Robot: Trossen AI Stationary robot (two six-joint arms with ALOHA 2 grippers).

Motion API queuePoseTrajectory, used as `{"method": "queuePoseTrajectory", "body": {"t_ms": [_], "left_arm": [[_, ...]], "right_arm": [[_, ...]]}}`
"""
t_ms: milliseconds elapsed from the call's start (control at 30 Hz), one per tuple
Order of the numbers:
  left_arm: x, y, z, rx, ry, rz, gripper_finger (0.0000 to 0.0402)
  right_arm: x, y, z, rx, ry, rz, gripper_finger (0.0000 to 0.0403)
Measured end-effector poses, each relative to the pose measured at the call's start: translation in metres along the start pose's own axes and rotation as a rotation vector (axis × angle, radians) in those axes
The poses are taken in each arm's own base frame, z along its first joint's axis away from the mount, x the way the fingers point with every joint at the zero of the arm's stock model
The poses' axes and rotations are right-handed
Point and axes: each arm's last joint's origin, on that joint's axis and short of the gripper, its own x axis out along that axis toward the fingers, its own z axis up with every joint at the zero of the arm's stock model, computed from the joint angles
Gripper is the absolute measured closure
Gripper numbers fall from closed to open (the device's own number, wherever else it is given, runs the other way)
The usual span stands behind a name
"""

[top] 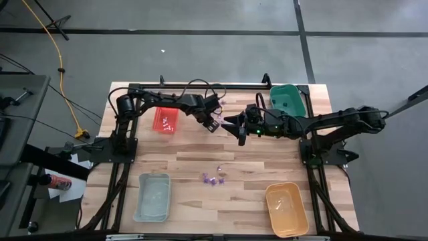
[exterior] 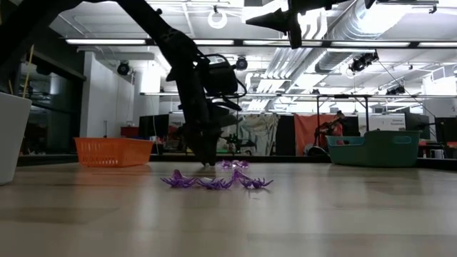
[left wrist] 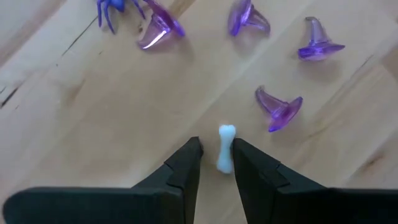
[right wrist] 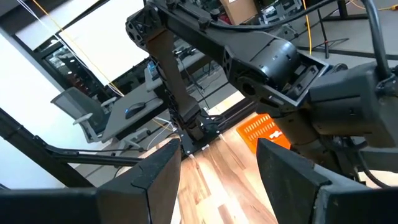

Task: Sort Halloween decoration
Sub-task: Put the white bone toy into the orange bin

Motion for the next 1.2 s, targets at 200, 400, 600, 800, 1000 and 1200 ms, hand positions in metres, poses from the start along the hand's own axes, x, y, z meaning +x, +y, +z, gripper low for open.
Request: {"method": "queuePoseTrajectory", "body": {"t_ms": [200, 400, 600, 800, 1000, 1200], "left_arm": [[0.005, 0.003, -0.008, 0.001, -0.002, 0.003, 0.0316], [0.006, 0.000, -0.009, 0.008, -0.003, 0.004, 0.0318], [0.007, 0.000, -0.010, 0.009, 0.008, 0.002, 0.0349], [0.007, 0.000, -0.010, 0.026, 0.015, -0.001, 0.0394], [0.005, 0.000, -0.010, 0.035, 0.016, -0.015, 0.0393], [-0.012, 0.002, -0.012, 0.062, 0.017, -0.036, 0.0397]], "right_arm": [[0.000, 0.000, 0.000, 0.000, 0.000, 0.000, 0.0199], [0.000, 0.000, 0.000, 0.000, 0.001, 0.000, 0.0199], [0.000, 0.000, 0.000, 0.000, 0.000, -0.001, 0.0199], [0.000, 0.000, 0.000, 0.001, 0.000, 0.000, 0.0199], [0.000, 0.000, 0.000, 0.019, 0.000, 0.000, 0.0199], [0.000, 0.000, 0.000, 0.019, 0.000, 0.000, 0.0199]]}}
